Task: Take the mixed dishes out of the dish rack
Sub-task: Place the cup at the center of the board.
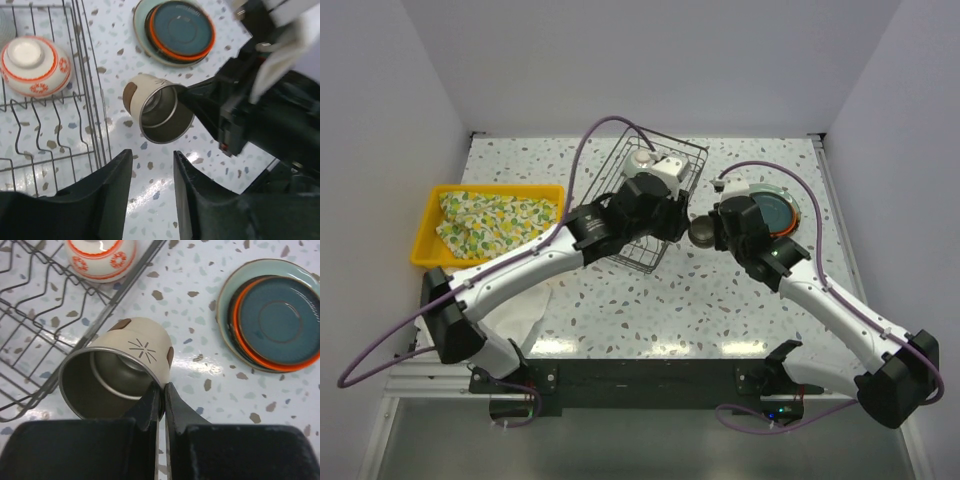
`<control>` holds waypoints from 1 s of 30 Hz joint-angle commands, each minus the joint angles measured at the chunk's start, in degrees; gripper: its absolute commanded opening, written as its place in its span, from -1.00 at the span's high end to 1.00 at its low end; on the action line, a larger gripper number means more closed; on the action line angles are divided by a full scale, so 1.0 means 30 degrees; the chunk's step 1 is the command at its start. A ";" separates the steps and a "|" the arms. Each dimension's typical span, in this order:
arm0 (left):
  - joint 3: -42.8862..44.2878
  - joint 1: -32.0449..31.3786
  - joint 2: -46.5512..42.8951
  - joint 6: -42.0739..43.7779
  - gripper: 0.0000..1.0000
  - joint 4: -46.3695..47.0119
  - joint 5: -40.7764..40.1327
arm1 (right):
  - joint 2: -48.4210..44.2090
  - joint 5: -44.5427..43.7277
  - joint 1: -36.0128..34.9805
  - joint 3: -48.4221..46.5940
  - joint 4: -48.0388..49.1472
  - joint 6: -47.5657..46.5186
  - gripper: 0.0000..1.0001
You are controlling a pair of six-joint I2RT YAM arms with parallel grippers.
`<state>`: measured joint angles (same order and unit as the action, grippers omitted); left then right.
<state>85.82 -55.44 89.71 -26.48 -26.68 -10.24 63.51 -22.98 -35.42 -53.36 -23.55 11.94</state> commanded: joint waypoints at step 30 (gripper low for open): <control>-1.5890 0.0287 -1.6075 0.4725 -0.76 0.7662 -0.6254 | 0.6925 0.5576 1.5492 -0.7378 -0.2610 0.5916 1.00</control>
<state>40.42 -54.76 43.07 -13.80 -6.48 -27.05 83.13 -11.92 4.84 -72.58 -32.64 21.82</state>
